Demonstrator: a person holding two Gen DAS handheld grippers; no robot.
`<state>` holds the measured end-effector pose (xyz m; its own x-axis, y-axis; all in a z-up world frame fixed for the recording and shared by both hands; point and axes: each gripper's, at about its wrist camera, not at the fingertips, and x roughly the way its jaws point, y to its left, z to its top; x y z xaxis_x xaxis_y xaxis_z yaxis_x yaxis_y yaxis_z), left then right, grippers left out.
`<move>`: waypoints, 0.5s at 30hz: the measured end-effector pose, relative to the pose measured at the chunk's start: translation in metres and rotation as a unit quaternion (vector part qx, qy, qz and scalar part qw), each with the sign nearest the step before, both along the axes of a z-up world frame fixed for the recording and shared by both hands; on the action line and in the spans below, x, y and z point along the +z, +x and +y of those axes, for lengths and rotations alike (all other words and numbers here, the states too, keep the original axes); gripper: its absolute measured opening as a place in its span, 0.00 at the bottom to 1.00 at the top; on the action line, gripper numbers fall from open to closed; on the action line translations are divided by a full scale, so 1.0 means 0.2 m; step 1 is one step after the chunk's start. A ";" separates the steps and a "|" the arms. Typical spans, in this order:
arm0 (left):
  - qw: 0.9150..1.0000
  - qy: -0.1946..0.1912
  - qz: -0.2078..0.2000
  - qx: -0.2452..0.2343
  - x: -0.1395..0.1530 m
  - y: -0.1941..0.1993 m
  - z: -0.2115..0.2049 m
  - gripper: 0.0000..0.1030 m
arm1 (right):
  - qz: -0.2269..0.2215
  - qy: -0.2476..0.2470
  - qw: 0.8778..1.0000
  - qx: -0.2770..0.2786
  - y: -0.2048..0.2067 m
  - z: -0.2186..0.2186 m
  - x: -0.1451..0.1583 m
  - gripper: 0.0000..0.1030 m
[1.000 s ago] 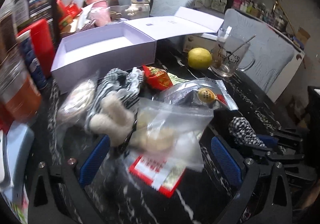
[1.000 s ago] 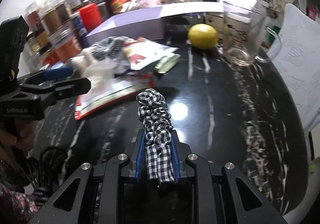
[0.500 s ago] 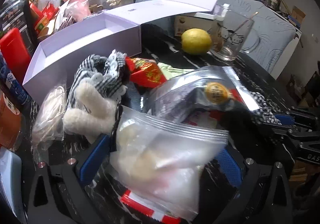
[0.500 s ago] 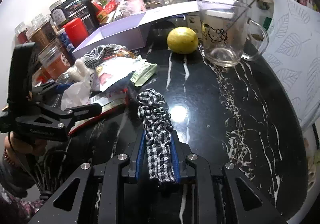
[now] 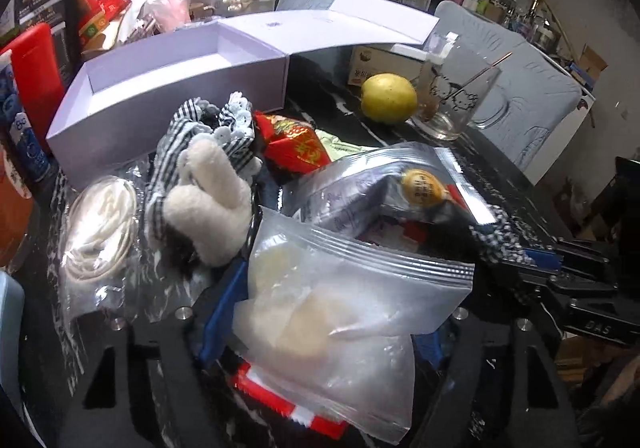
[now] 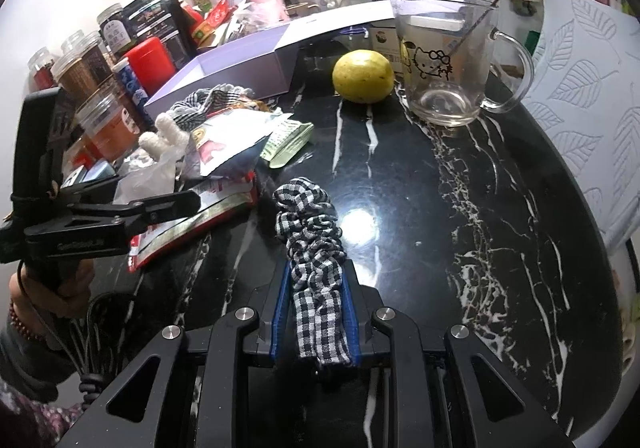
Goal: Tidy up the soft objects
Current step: 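Grasp the clear zip bag with the left gripper while the right gripper holds the scrunchie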
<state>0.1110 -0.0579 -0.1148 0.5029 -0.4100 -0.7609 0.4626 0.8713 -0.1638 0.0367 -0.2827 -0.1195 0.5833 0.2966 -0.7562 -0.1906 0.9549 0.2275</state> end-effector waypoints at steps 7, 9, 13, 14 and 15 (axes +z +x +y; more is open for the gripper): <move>1.000 -0.002 -0.028 0.003 0.10 -0.12 0.03 0.72 | -0.009 0.007 1.000 0.011 -0.03 0.05 0.01 0.23; 1.000 -0.005 -0.028 0.006 0.12 -0.15 0.04 0.72 | -0.012 0.013 1.000 0.016 -0.05 0.07 0.02 0.23; 0.999 -0.019 -0.032 0.017 0.16 -0.19 0.10 0.72 | -0.023 0.019 0.999 0.024 -0.08 0.10 0.06 0.23; 0.999 -0.022 -0.031 0.021 0.16 -0.20 0.11 0.72 | -0.026 0.019 0.999 0.026 -0.08 0.11 0.07 0.23; 0.999 -0.024 -0.031 0.027 0.17 -0.21 0.13 0.72 | -0.030 0.019 0.999 0.029 -0.09 0.13 0.08 0.23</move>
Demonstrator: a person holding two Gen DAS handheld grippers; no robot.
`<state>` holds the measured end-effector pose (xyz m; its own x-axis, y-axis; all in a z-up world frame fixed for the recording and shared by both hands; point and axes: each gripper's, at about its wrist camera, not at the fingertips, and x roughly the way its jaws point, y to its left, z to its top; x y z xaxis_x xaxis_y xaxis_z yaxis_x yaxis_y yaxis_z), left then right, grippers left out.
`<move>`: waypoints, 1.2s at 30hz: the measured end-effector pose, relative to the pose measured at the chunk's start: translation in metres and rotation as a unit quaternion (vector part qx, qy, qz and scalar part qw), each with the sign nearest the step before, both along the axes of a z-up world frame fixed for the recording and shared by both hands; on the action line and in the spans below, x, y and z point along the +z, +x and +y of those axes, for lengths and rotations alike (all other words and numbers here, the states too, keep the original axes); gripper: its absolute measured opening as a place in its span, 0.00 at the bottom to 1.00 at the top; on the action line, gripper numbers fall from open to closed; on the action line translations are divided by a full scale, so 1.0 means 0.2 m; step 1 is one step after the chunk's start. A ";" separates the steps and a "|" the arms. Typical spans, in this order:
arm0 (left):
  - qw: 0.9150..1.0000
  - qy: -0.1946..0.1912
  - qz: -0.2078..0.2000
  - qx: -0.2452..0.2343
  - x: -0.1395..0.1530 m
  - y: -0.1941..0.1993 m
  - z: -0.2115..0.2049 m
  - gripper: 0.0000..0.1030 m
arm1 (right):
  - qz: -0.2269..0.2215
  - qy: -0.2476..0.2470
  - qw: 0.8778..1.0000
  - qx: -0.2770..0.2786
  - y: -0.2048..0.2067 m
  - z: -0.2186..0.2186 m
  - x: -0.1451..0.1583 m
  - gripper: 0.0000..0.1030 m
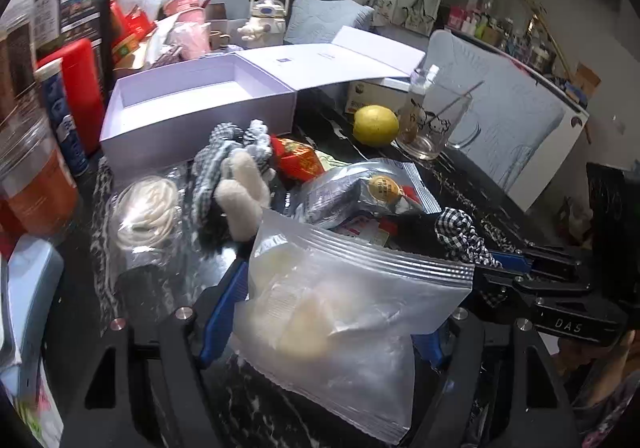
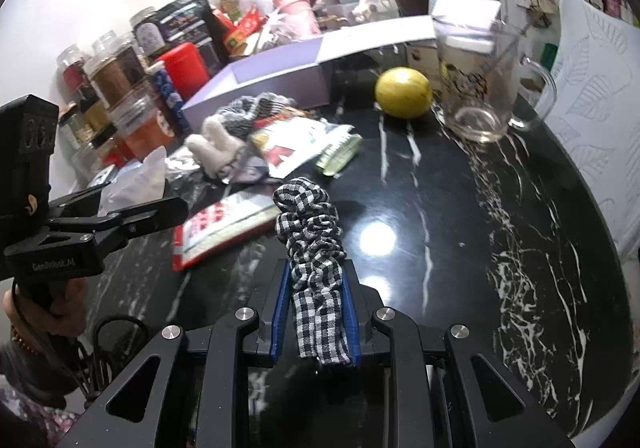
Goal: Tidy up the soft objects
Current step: 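Grasp the clear zip bag with the left gripper while the right gripper holds the scrunchie, then carry the zip bag and scrunchie over the open white box with both grippers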
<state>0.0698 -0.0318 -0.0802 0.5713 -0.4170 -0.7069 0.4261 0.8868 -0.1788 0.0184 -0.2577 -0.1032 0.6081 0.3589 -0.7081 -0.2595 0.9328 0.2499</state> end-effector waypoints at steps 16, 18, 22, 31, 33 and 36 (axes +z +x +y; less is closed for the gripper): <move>0.995 -0.002 -0.063 0.079 0.22 -0.08 0.22 0.72 | -0.055 -0.005 0.996 0.068 0.05 0.21 0.20 0.23; 0.993 -0.003 -0.080 0.086 0.27 -0.06 0.24 0.72 | -0.064 -0.004 0.995 0.077 0.08 0.24 0.24 0.23; 0.990 0.000 -0.111 0.091 0.38 0.00 0.26 0.72 | -0.083 -0.004 0.992 0.090 0.13 0.30 0.33 0.23; 0.981 -0.002 -0.168 0.096 0.62 0.15 0.30 0.72 | -0.123 -0.003 0.988 0.096 0.28 0.36 0.59 0.23; 0.979 -0.004 -0.177 0.097 0.67 0.20 0.30 0.72 | -0.134 -0.006 0.986 0.098 0.32 0.38 0.66 0.23; 0.976 -0.001 -0.192 0.103 0.75 0.28 0.31 0.72 | -0.146 -0.004 0.984 0.103 0.39 0.39 0.74 0.23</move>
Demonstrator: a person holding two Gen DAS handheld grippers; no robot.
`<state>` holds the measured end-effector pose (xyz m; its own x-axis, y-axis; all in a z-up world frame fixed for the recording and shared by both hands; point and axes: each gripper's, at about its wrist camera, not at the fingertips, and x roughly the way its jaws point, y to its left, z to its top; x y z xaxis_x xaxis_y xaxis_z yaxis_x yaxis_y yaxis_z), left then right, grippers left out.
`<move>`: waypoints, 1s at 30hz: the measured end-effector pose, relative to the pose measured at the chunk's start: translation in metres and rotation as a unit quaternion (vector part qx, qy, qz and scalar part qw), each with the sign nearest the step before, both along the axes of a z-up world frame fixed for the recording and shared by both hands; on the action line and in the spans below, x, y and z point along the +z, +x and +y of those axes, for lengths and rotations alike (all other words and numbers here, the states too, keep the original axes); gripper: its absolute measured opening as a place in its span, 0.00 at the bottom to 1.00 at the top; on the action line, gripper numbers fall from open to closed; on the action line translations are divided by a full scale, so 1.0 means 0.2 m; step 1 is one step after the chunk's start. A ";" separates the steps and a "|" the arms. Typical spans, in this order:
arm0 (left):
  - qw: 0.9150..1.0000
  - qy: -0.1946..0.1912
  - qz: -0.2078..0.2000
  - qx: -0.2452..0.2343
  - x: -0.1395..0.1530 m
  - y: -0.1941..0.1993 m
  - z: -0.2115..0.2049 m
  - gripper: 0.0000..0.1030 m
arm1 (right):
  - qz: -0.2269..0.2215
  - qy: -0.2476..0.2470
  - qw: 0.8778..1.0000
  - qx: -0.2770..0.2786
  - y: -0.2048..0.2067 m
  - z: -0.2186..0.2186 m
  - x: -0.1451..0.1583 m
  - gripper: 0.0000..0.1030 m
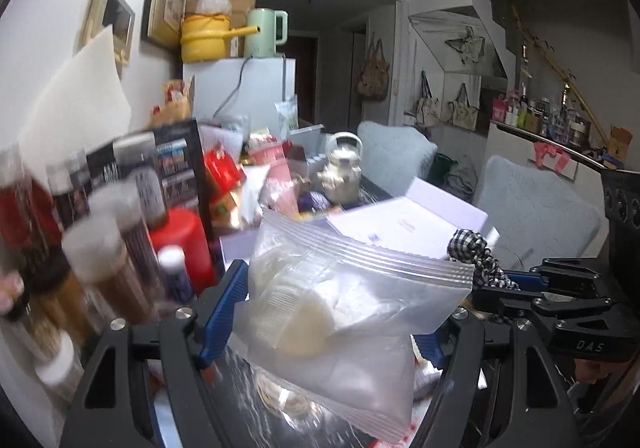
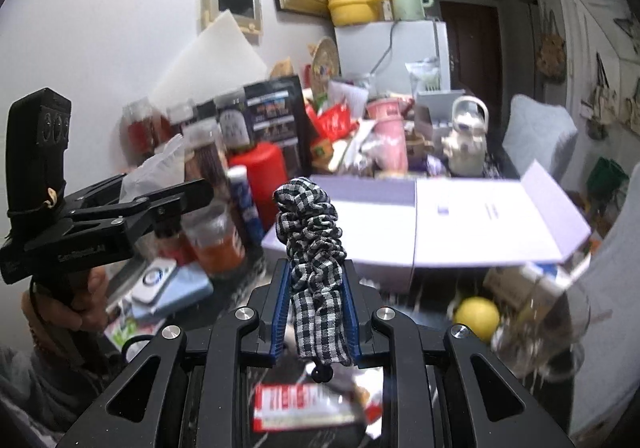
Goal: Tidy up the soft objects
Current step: 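Carry the zip bag and scrunchie over the open white box with both grippers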
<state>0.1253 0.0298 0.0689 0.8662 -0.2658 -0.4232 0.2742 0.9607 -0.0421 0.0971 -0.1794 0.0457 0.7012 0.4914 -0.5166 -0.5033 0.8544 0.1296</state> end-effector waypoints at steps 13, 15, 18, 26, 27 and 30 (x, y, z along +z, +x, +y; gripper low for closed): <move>0.999 -0.023 -0.009 0.025 0.07 0.38 0.00 0.72 | -0.040 0.008 0.999 0.002 0.40 0.07 0.19 0.23; 0.999 -0.024 -0.007 0.028 0.06 0.44 0.00 0.72 | -0.038 0.009 0.999 0.002 0.46 0.07 0.19 0.23; 0.999 -0.024 -0.005 0.036 0.04 0.54 -0.01 0.72 | -0.033 0.004 0.999 0.000 0.58 0.09 0.18 0.23; 0.998 -0.015 0.009 0.060 -0.02 0.84 -0.04 0.72 | -0.008 -0.010 1.000 -0.005 0.91 0.07 0.10 0.23; 0.998 -0.012 0.013 0.064 -0.04 0.87 -0.05 0.72 | -0.005 -0.008 1.000 -0.007 0.94 0.06 0.09 0.23; 0.997 0.000 0.023 0.068 -0.10 0.96 -0.07 0.72 | 0.013 -0.006 1.000 -0.011 1.05 0.06 0.04 0.23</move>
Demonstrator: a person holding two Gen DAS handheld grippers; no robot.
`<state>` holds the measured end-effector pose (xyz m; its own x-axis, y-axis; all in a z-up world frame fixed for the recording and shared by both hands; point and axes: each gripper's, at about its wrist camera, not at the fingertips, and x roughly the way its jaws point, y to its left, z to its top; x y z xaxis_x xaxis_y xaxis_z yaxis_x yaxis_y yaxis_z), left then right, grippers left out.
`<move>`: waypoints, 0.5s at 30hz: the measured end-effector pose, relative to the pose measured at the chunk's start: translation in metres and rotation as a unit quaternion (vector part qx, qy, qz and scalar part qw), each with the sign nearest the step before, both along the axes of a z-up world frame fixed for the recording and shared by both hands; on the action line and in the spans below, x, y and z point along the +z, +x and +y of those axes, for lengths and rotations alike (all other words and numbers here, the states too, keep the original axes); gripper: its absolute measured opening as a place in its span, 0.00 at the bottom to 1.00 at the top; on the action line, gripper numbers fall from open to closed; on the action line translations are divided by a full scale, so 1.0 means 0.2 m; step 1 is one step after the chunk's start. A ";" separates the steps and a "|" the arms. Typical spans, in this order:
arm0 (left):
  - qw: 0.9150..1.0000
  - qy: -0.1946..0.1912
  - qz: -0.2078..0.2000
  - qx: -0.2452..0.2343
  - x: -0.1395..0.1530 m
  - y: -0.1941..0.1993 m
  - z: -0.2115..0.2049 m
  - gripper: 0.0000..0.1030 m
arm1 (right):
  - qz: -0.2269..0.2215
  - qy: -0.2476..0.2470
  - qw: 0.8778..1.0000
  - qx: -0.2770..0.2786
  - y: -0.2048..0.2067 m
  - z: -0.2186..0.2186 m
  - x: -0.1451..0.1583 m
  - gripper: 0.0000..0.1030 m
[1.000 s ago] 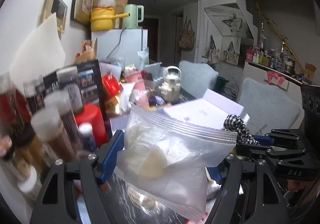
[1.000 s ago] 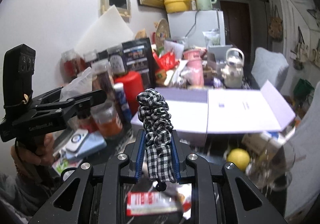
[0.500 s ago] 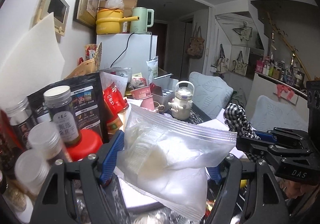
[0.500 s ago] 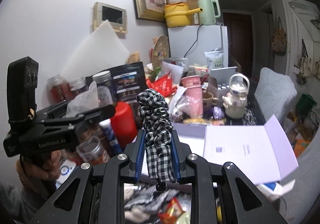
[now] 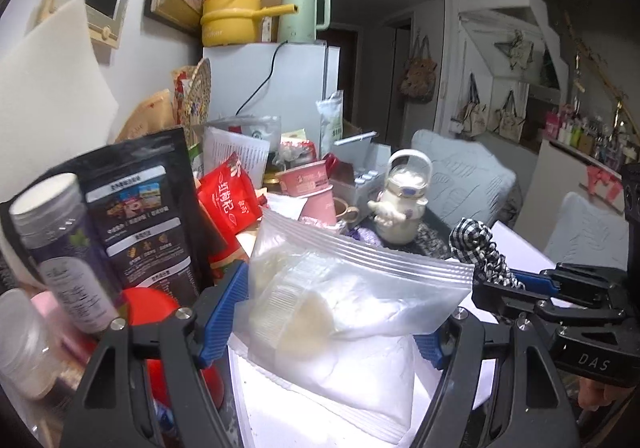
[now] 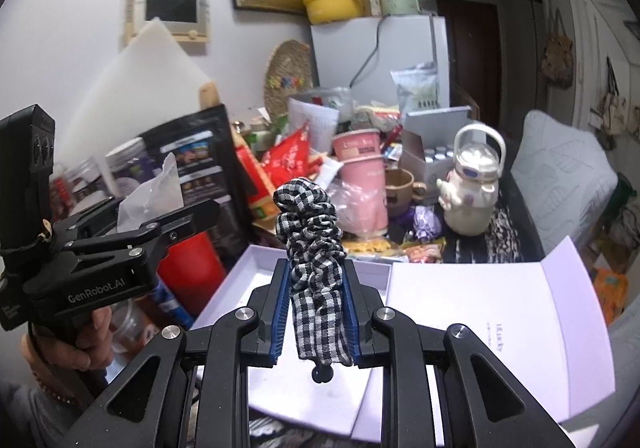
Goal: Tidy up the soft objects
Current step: 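Carry the zip bag and scrunchie over the open white box with both grippers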
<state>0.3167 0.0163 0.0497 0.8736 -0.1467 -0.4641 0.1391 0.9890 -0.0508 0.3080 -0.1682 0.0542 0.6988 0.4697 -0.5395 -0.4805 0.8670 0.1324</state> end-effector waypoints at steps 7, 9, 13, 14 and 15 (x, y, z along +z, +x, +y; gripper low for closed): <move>0.999 0.030 0.026 -0.001 -0.12 0.15 -0.04 0.72 | 0.030 -0.006 1.000 -0.006 0.19 0.01 -0.11 0.23; 0.999 0.036 0.032 -0.001 -0.15 0.18 -0.05 0.72 | 0.036 -0.009 0.999 -0.006 0.22 0.02 -0.14 0.23; 0.998 0.052 0.047 0.005 -0.21 0.23 -0.06 0.72 | 0.053 -0.016 0.998 -0.005 0.29 0.05 -0.20 0.23; 0.997 0.056 0.052 0.007 -0.23 0.24 -0.07 0.72 | 0.055 -0.019 0.998 -0.005 0.31 0.06 -0.21 0.23; 0.997 0.059 0.055 0.010 -0.24 0.25 -0.06 0.72 | 0.058 -0.024 0.998 -0.005 0.32 0.07 -0.22 0.23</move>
